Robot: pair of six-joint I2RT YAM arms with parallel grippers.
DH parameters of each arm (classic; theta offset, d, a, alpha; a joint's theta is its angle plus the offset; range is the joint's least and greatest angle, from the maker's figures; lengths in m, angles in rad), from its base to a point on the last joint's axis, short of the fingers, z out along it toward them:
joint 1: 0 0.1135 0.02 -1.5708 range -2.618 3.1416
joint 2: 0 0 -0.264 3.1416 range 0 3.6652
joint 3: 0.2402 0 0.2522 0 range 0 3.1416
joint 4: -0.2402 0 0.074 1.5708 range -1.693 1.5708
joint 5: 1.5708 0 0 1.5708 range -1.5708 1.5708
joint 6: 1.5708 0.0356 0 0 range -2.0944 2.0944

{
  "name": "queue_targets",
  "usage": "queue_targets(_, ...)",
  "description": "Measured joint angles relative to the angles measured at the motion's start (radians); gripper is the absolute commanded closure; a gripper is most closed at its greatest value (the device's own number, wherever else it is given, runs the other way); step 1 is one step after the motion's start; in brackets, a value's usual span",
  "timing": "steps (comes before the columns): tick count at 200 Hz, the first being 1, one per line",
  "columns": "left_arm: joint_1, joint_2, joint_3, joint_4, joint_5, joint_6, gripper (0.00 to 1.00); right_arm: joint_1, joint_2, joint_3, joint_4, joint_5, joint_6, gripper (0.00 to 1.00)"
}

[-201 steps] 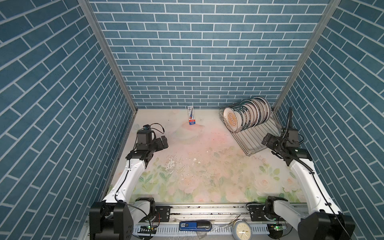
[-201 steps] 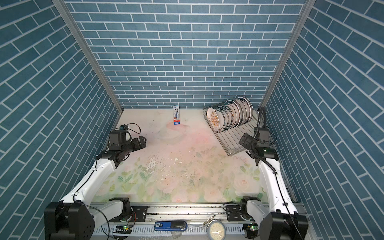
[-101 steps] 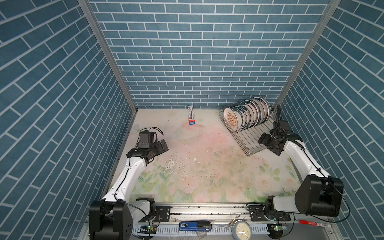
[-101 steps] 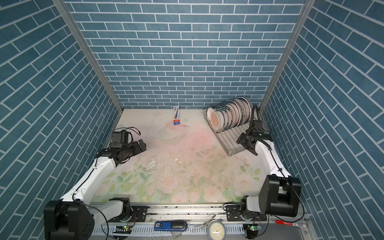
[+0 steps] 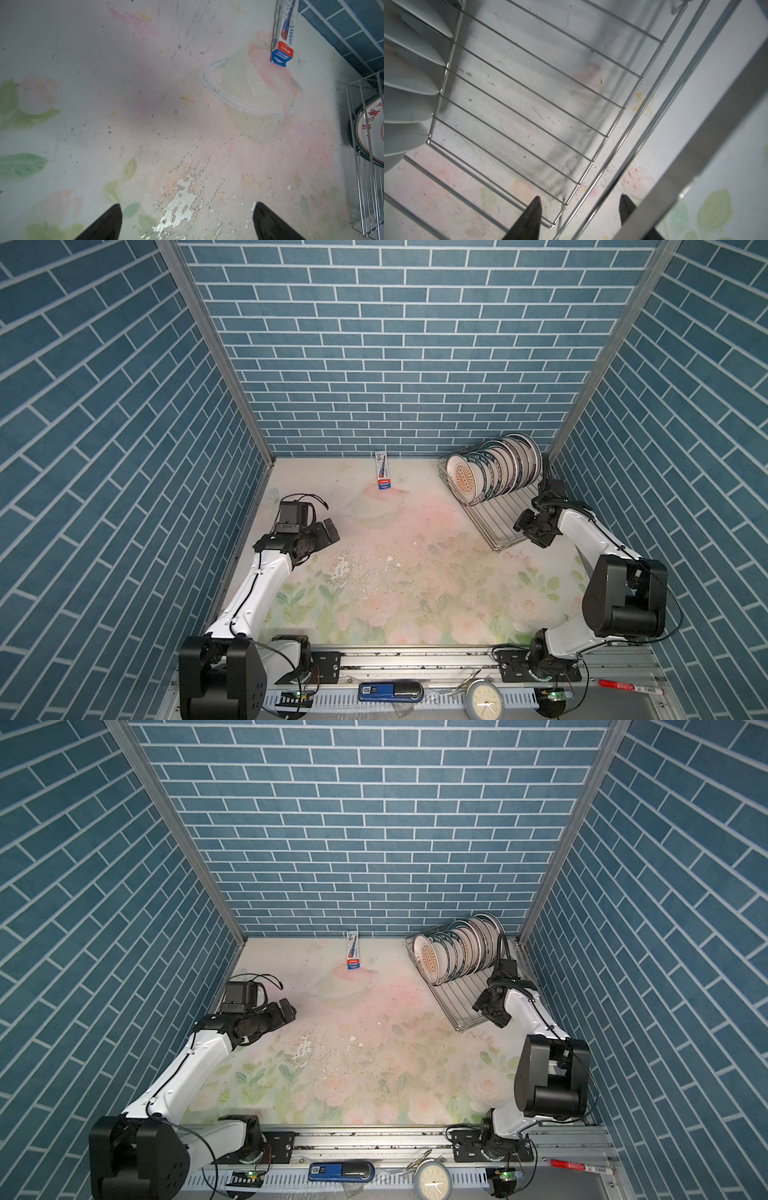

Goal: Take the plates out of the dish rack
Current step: 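Reach the right gripper to the dish rack's near wire rim and grasp it, then drag the wire dish rack with the right gripper toward the left arm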

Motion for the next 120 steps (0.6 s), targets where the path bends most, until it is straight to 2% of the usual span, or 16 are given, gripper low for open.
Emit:
queue_targets(19,0.0,-0.012,0.0,0.0,0.002,0.0,0.01,0.0,0.0,0.0,0.0,-0.011,0.0,0.53)
queue_targets(56,0.0,-0.007,0.0,-0.009,0.001,0.0,0.01,0.0,0.009,0.003,-0.013,-0.021,-0.015,0.58)
queue_targets(89,0.0,-0.005,0.0,-0.011,0.006,0.006,0.01,0.0,0.04,0.013,-0.035,-0.023,-0.039,0.69)
queue_targets(120,0.0,0.008,0.0,-0.027,0.008,0.012,0.01,-0.006,0.046,0.017,-0.039,-0.031,0.05,0.77)
